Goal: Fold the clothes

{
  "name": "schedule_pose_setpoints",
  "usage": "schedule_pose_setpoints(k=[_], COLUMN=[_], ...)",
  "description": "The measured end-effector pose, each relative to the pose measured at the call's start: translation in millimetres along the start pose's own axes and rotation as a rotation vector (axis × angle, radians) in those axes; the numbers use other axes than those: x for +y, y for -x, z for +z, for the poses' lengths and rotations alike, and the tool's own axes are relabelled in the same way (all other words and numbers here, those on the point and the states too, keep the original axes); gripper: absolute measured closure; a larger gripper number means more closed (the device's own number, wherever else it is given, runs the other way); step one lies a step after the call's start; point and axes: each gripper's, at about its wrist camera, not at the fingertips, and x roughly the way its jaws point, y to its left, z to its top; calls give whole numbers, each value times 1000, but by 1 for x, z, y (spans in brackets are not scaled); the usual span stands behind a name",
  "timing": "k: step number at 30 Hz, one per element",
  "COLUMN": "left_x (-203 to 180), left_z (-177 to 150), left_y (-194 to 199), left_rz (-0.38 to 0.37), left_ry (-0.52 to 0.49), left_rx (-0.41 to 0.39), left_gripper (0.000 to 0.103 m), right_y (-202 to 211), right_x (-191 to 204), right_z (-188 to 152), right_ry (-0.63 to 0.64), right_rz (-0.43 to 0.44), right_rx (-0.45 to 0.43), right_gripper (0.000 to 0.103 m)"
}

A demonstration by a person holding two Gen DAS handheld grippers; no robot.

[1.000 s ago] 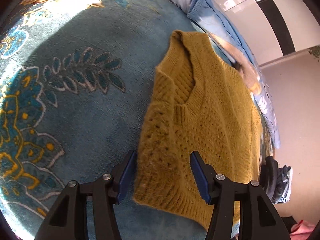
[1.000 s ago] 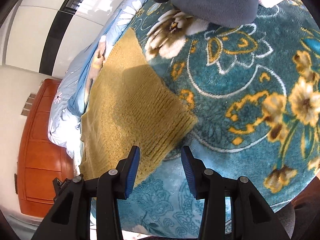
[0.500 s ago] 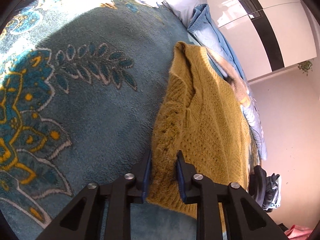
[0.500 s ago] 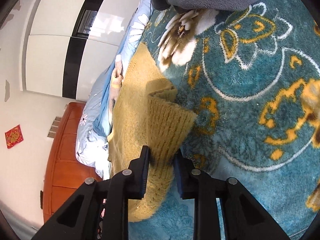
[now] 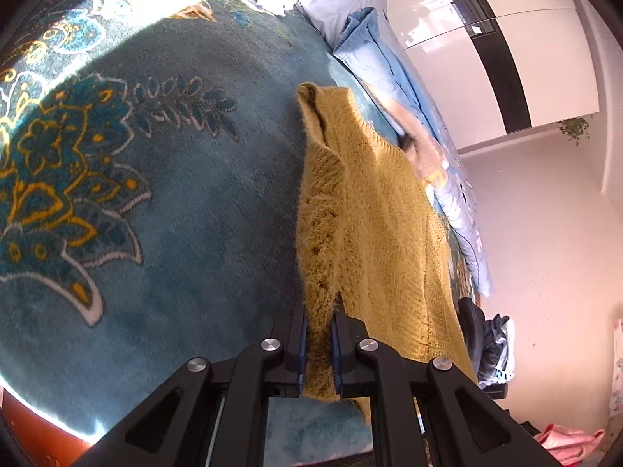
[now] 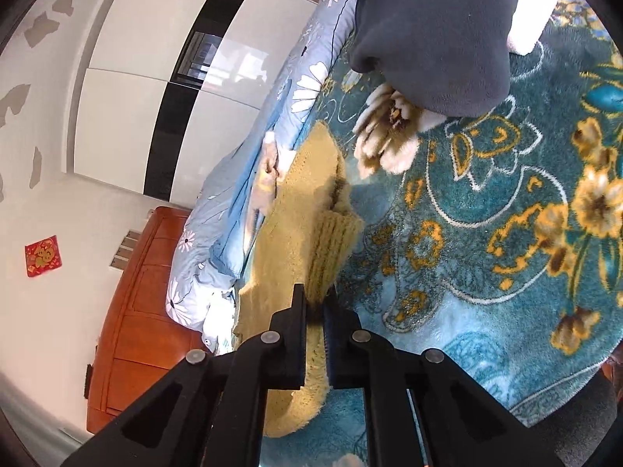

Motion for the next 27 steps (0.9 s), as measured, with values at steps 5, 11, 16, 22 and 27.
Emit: schedule_pose_setpoints(k=[5,11,16,22,27], left_x=[8,7,6,10,2], left_z=[-4,-6,-8,-20,-21], left_y=[-10,-23,-33,-38,-39], left_rz=[13,45,73,86,81], left_ry=[22,-10,-15,-5,-38], left_rx=[16,39,63,90,84], left_gripper=[93,92,87,73,78], right_y=[-9,-18,-21,-30,-33], right_x=[-2,-11,-29,-46,-48], right_z=[7,6,2,0,-3], right_ry=[5,3,-31,-43,-43], right_rz=[-35,-93,-139,-164,-140], right_rx=[14,39,64,107,125], right_gripper=[96,95,92,81,80])
